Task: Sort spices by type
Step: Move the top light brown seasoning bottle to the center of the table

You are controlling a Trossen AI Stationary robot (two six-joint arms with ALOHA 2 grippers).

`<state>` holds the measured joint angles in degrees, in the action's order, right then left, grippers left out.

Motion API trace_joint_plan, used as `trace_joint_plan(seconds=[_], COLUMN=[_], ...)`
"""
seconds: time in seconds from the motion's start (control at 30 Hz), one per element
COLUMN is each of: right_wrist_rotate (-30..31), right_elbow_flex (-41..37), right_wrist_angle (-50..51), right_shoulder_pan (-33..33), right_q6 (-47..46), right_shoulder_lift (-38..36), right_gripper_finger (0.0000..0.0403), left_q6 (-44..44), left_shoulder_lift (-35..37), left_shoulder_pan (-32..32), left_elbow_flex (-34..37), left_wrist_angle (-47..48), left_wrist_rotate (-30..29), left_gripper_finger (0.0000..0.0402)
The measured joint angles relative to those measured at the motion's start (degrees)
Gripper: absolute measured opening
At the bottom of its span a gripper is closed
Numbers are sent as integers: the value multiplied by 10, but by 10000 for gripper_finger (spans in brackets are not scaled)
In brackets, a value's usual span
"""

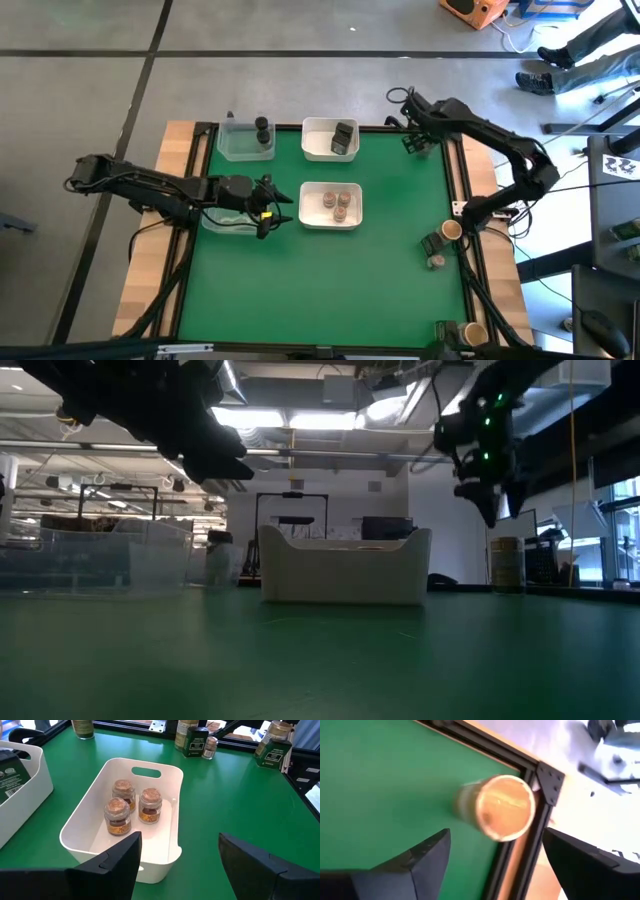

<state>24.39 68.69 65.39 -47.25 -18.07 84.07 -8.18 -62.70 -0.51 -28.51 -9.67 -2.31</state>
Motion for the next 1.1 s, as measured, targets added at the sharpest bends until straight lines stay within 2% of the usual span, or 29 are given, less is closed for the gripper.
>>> trace_joint_plan(seconds=[0.23, 0.5, 0.93, 1.1], right_wrist_rotate=[0, -46, -62, -86], right_elbow_flex=[0, 0, 0, 0], right_wrist_angle=[-30, -46, -63, -69], right_shoulder_pan=[-43, -81, -83, -83], right_q6=[20, 20, 20, 33], right_shoulder_lift=[23, 46, 116, 121], right_gripper_finger=[353, 375, 375, 339], left_q6=[8, 8, 12, 13], left_shoulder_lift=[0, 0, 0, 0], left_shoulder_pan=[0, 0, 0, 0], left_elbow_flex=[0, 0, 0, 0], left_wrist_angle=[0, 0, 1, 1], left_wrist_rotate=[0, 0, 0, 0], left_gripper_finger=[247, 246, 247, 247])
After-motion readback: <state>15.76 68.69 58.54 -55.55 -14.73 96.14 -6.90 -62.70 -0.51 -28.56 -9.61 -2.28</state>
